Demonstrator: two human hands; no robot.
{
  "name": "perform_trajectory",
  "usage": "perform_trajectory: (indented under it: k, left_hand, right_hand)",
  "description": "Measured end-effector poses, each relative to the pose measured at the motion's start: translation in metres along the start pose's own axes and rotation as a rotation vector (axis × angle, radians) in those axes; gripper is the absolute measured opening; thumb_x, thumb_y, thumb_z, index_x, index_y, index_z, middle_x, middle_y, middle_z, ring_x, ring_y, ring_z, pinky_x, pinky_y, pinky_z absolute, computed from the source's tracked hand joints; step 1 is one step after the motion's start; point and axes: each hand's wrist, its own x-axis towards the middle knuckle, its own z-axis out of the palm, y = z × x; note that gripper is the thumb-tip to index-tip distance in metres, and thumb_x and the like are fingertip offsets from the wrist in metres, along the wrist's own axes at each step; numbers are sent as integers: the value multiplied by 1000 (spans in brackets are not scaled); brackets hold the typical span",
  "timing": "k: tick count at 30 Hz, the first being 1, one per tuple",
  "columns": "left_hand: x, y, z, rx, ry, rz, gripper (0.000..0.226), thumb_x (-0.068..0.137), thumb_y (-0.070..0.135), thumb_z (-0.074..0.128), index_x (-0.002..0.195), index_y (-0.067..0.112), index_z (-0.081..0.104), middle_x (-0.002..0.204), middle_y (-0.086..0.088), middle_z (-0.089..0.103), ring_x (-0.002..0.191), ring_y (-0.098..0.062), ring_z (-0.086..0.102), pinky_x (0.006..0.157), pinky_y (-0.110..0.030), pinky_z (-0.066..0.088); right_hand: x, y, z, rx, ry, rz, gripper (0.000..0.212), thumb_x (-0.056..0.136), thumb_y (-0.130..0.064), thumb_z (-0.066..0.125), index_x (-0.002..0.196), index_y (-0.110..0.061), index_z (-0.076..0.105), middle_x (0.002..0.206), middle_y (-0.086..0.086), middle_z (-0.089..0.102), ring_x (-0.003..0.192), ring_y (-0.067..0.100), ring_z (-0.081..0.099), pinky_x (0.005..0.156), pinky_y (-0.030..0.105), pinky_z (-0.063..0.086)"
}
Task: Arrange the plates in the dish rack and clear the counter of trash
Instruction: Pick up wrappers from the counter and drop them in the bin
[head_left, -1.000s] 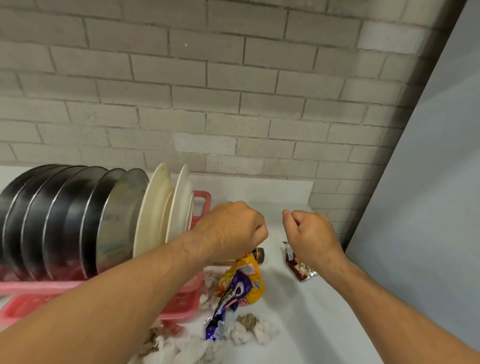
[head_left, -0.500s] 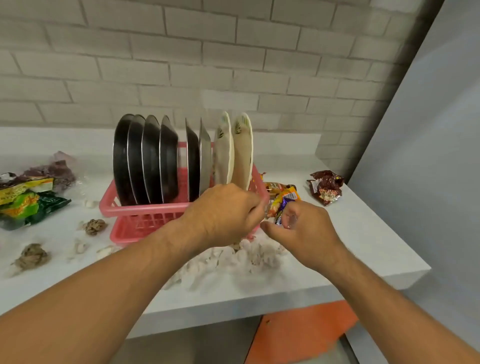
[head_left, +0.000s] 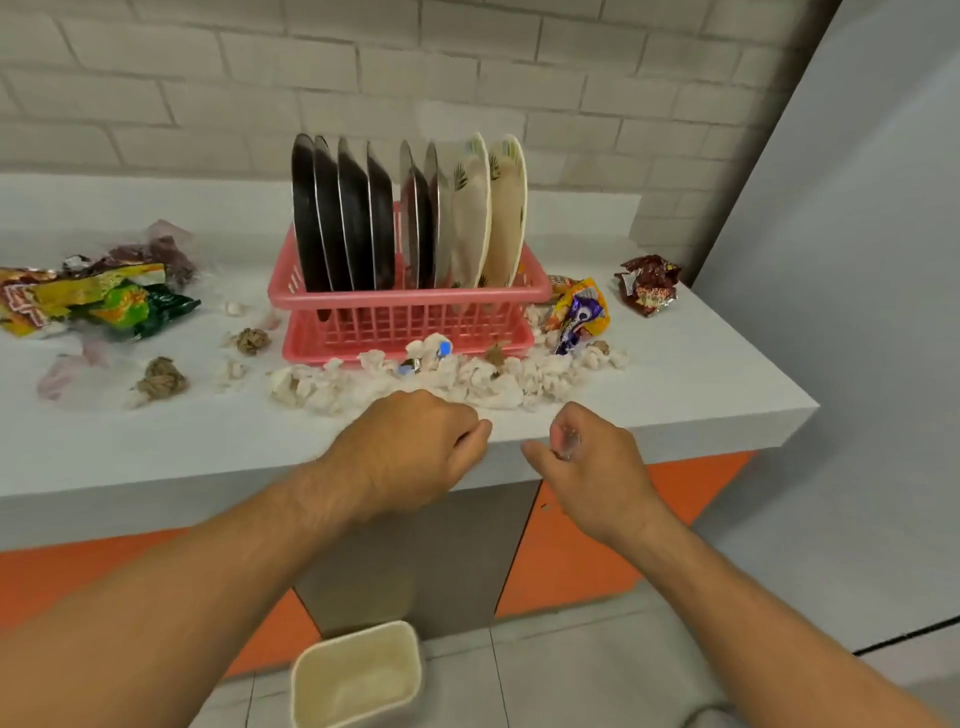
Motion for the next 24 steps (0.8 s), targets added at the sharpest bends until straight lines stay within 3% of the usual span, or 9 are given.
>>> perform_trajectory:
  k: [2, 5, 7, 9, 11, 14, 17, 22, 24]
  left_hand:
    - [-23, -1, 13, -14, -57, -21, 46, 99, 39, 35, 56, 24, 36, 54, 7, 45, 51, -12, 44, 55, -34, 41]
    - [-55, -8, 33, -18, -122, -47, 43, 98, 39, 34, 59, 23, 36, 58, 6, 45, 55, -13, 44, 56, -31, 34]
    - [-76, -15, 48, -14, -139, -75, 38, 93, 39, 34, 60, 21, 37, 60, 5, 47, 57, -17, 46, 54, -31, 32]
    - [-96, -24, 64, -45, -165, -116, 32, 83, 39, 30, 61, 19, 40, 59, 3, 50, 56, -18, 47, 51, -31, 32]
    - [-113, -37, 81, -101, -198, -153, 30, 78, 38, 27, 65, 17, 45, 61, 2, 52, 58, -19, 49, 54, -32, 38]
    - [-132, -59, 111, -211, -230, -171, 27, 78, 33, 26, 69, 18, 45, 63, 5, 49, 61, -16, 47, 56, -32, 36]
    - [-152, -90, 149, -324, -280, -218, 19, 79, 27, 28, 71, 20, 44, 68, 7, 49, 65, -13, 47, 59, -32, 38]
    - [-193, -159, 241, -438, -347, -290, 16, 89, 18, 35, 93, 28, 47, 96, 12, 52, 88, -9, 51, 78, -29, 44]
    - [-213, -180, 276, -408, -380, -330, 25, 93, 15, 39, 114, 23, 48, 112, 10, 49, 102, -9, 49, 88, -24, 40]
  right_hand:
    - [-19, 8, 20, -30, 25, -27, 35, 89, -40, 61, 67, -19, 44, 57, -5, 48, 51, 16, 44, 51, 36, 41]
    - [-49, 24, 48, 80, 21, -9, 40, 85, -47, 38, 53, -23, 34, 48, -10, 38, 49, 9, 35, 51, 32, 30]
    - [-65, 36, 67, 145, -20, 49, 31, 81, -39, 29, 54, -24, 28, 48, -10, 33, 52, 11, 31, 54, 31, 27]
    - [-76, 47, 85, 251, -61, 193, 31, 85, -27, 31, 54, -26, 34, 50, -13, 35, 53, 12, 32, 53, 33, 29]
    - [-85, 53, 103, 336, -140, 329, 29, 91, -24, 34, 65, -21, 48, 58, -9, 46, 57, 14, 41, 55, 33, 36]
    - [-95, 69, 137, 330, -286, 408, 27, 77, -35, 35, 84, -20, 57, 82, -5, 57, 83, 14, 55, 77, 35, 46]
    - [-101, 96, 184, 338, -319, 482, 28, 70, -31, 34, 86, -21, 56, 84, -6, 56, 83, 14, 51, 75, 30, 42]
    - [-102, 166, 288, 244, -321, 511, 9, 95, -20, 47, 101, -24, 52, 100, -2, 60, 93, 17, 58, 81, 31, 47]
    - [-102, 190, 330, 235, -354, 516, 28, 95, -21, 55, 121, -29, 46, 103, -11, 58, 98, 14, 59, 84, 27, 48]
